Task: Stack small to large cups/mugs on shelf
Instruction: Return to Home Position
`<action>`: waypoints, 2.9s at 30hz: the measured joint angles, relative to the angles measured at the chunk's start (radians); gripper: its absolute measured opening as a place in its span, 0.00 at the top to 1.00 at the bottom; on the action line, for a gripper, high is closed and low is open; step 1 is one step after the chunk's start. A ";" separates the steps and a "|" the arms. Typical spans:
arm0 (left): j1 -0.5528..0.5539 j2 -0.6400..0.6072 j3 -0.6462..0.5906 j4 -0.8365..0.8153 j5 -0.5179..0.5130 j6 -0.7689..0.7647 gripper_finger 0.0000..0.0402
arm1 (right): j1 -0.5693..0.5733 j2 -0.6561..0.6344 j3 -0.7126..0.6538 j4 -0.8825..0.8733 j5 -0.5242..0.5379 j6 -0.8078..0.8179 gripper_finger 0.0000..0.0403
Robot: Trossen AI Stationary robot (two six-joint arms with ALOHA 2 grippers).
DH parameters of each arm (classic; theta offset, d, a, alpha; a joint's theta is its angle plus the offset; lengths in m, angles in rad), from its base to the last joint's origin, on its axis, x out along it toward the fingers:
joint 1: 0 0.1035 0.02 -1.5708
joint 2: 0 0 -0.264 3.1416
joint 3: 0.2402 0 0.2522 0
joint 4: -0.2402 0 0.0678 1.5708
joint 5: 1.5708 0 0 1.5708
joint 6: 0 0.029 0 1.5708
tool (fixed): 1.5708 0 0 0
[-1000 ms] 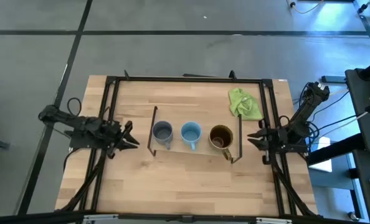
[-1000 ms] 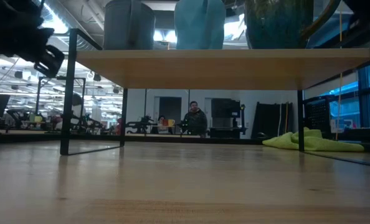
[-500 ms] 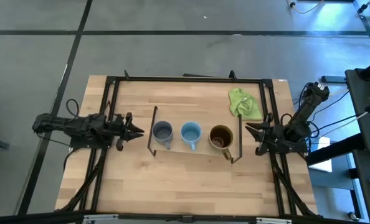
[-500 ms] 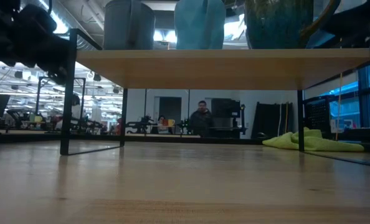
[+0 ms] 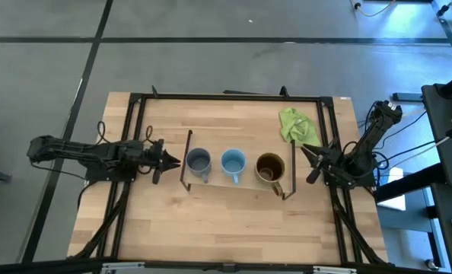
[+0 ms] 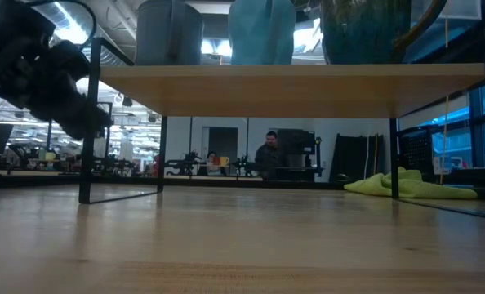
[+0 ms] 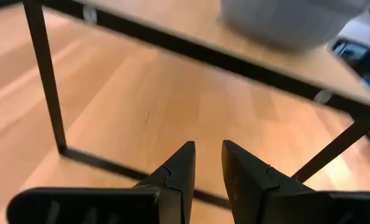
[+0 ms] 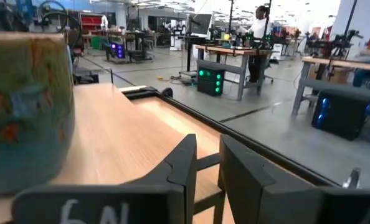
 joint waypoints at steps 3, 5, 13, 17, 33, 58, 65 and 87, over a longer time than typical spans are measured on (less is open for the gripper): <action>0.000 0.040 0.000 0.000 0.000 0.001 0.81 | -0.004 0.000 0.000 -0.071 0.000 -0.027 0.82; 0.000 0.064 0.000 0.000 0.000 0.008 0.81 | -0.010 0.000 0.000 -0.139 0.000 -0.056 0.82; 0.000 0.147 0.000 -0.001 0.000 0.029 0.81 | -0.021 0.000 0.000 -0.266 0.000 0.014 0.82; -0.003 0.154 0.000 -0.001 0.000 0.034 0.81 | -0.021 0.000 0.000 -0.436 0.000 0.158 0.82; -0.003 0.217 0.000 -0.002 0.000 0.166 0.81 | -0.025 0.098 0.000 -0.846 -0.178 0.590 0.82; -0.003 0.219 0.000 0.005 0.000 0.166 0.81 | -0.025 0.103 0.000 -0.844 -0.184 0.587 0.82; -0.003 0.219 0.000 0.006 0.000 0.166 0.81 | -0.025 0.103 0.000 -0.844 -0.184 0.587 0.82; -0.003 0.219 0.000 0.006 0.000 0.166 0.81 | -0.025 0.103 0.000 -0.844 -0.184 0.587 0.82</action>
